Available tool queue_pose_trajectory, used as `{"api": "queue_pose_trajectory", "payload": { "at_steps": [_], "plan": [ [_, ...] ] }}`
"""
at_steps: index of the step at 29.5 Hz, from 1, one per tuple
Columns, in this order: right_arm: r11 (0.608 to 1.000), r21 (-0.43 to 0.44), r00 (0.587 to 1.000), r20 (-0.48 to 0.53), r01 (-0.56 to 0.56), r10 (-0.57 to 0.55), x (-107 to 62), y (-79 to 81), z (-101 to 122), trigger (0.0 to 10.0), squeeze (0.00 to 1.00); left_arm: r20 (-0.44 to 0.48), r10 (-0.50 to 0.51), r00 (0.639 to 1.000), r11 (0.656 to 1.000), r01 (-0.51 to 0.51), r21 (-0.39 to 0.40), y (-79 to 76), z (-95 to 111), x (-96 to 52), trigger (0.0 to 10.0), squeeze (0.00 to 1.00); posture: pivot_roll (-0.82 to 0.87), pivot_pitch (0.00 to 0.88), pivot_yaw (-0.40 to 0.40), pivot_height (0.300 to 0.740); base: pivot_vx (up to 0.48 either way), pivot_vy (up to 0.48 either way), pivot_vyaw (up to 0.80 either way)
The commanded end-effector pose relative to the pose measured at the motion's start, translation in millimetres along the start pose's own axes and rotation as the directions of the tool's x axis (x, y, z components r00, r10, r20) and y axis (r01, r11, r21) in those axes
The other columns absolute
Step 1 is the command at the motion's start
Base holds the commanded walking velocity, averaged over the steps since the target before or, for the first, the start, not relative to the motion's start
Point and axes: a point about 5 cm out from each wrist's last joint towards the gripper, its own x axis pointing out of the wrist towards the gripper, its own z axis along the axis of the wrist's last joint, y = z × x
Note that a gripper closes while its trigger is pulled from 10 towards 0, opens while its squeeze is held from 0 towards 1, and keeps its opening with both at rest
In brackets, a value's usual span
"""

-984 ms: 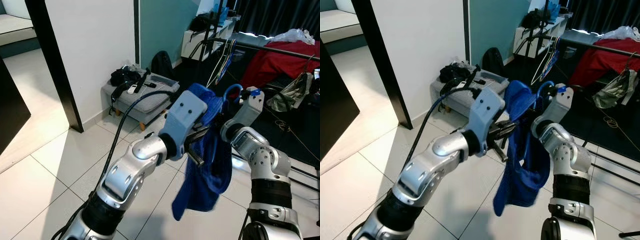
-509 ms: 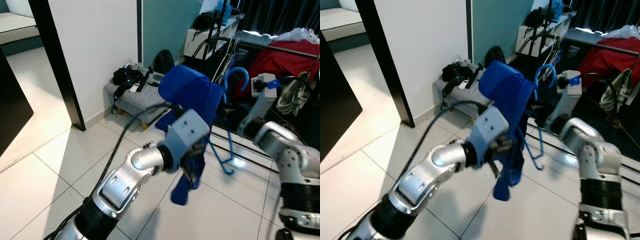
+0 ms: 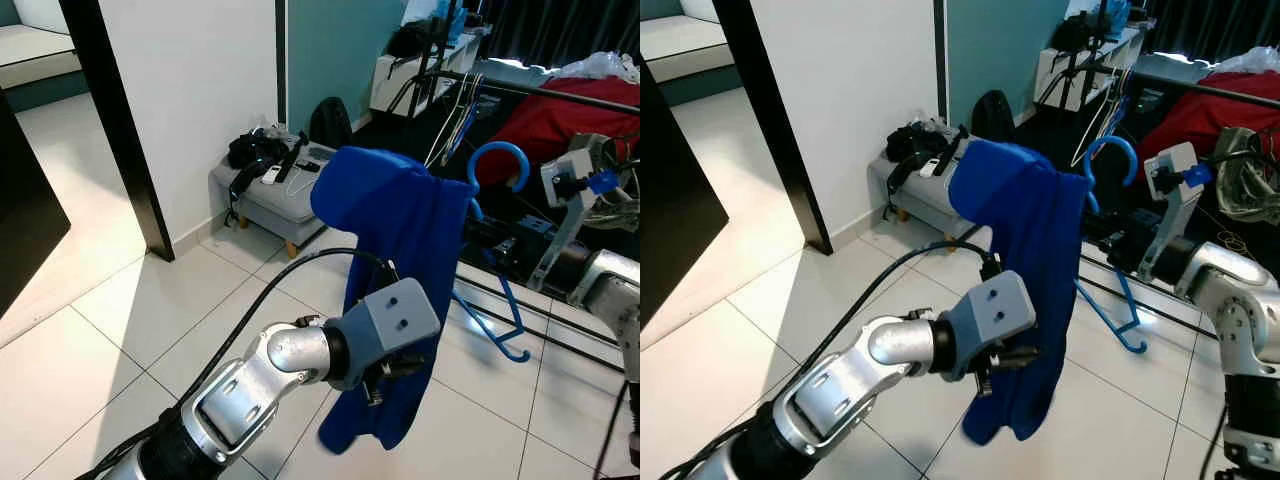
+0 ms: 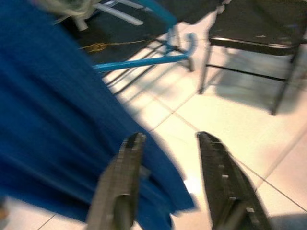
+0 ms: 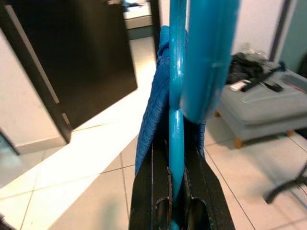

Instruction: Hang hanger

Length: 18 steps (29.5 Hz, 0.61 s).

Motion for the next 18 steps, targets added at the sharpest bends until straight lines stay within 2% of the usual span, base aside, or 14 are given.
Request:
{"api": "queue_pose_trajectory", "payload": {
  "at_steps": [1, 4, 7, 9, 10, 11, 12, 13, 14, 15, 16, 17, 18],
  "plan": [
    [0.999, -0.035, 0.998, 0.047, -0.035, 0.036, -4.3, 3.7, 10, 10.0, 0.0, 0.006, -0.047, 0.999, 0.999, 0.047, -0.005, -5.1, -1, -3.6, 10.0, 1.0, -0.09, 0.065, -0.031, 0.74, 0.0, 0.0, 0.0],
    [0.997, -0.041, 0.996, 0.057, -0.064, 0.066, -7.3, 4.8, 10, 10.0, 0.0, -0.001, -0.095, 0.995, 0.995, 0.095, 0.011, -6.2, -1, -14.7, 10.0, 1.0, -0.09, 0.067, -0.032, 0.74, 0.0, 0.0, 0.0],
    [0.997, -0.041, 0.996, 0.059, -0.071, 0.073, -9.8, 3.8, 10, 10.0, 0.0, -0.008, -0.086, 0.996, 0.996, 0.086, 0.021, -2.3, -1, -20.4, 10.0, 1.0, -0.09, 0.068, -0.032, 0.74, 0.0, 0.0, 0.0],
    [0.994, -0.049, 0.995, 0.004, -0.098, 0.099, -23.1, -2.4, 0, 10.0, 0.0, 0.041, 0.039, 0.998, 0.998, -0.041, 0.038, 24.1, 10, -39.2, 10.0, 1.0, -0.08, 0.072, -0.036, 0.74, 0.0, 0.0, 0.0],
    [0.994, -0.049, 0.995, 0.004, -0.098, 0.099, -23.1, -2.4, 0, 10.0, 0.0, 0.041, 0.039, 0.998, 0.998, -0.041, 0.038, 24.1, 10, -39.2, 10.0, 1.0, -0.08, 0.072, -0.036, 0.74, 0.0, 0.0, 0.0],
    [0.991, -0.042, 0.992, -0.029, -0.125, 0.123, -30.3, -4.3, -6, 10.0, 0.0, 0.092, 0.11, 0.99, 0.993, -0.114, 0.038, 38.4, 19, -49.4, 10.0, 1.0, -0.08, 0.072, -0.036, 0.74, 0.0, 0.0, 0.0],
    [0.984, -0.037, 0.983, -0.066, -0.172, 0.169, -38.2, -3.3, -10, 10.0, 0.0, 0.169, 0.191, 0.967, 0.979, -0.2, 0.032, 54.5, 33, -61.3, 10.0, 1.0, -0.08, 0.075, -0.039, 0.74, 0.0, 0.0, 0.0],
    [0.979, -0.032, 0.976, -0.088, -0.204, 0.2, -42.7, -2.0, -13, 10.0, 0.0, 0.219, 0.237, 0.946, 0.968, -0.248, 0.024, 63.4, 41, -68.9, 10.0, 1.0, -0.08, 0.075, -0.039, 0.74, 0.0, 0.0, 0.0],
    [0.979, -0.032, 0.976, -0.088, -0.204, 0.2, -42.7, -2.0, -13, 10.0, 0.0, 0.219, 0.237, 0.946, 0.968, -0.248, 0.024, 63.4, 41, -68.9, 10.0, 1.0, -0.08, 0.075, -0.039, 0.74, 0.0, 0.0, 0.0],
    [0.971, -0.024, 0.966, -0.112, -0.238, 0.234, -47.8, -0.6, -16, 10.0, 0.0, 0.286, 0.302, 0.91, 0.95, -0.313, -0.006, 76.4, 53, -80.3, 10.0, 1.0, -0.08, 0.074, -0.039, 0.74, 0.0, 0.0, 0.0],
    [0.96, -0.013, 0.952, -0.135, -0.278, 0.274, -51.9, 1.7, -17, 10.0, 0.0, 0.363, 0.338, 0.868, 0.938, -0.341, -0.056, 87.6, 65, -93.7, 10.0, 0.0, -0.08, 0.075, -0.038, 0.74, 0.0, 0.0, 0.0],
    [0.96, -0.013, 0.952, -0.135, -0.278, 0.274, -51.9, 1.7, -17, 10.0, 0.0, 0.363, 0.338, 0.868, 0.938, -0.341, -0.056, 87.6, 65, -93.7, 10.0, 0.0, -0.08, 0.075, -0.038, 0.74, 0.0, 0.0, 0.0],
    [0.952, -0.004, 0.941, -0.152, -0.305, 0.301, -54.2, 3.4, -18, 10.0, 0.0, 0.405, 0.33, 0.852, 0.941, -0.333, -0.066, 91.9, 72, -103.7, 10.0, 0.0, -0.08, 0.071, -0.034, 0.74, 0.0, 0.0, 0.0]
  ]
}}
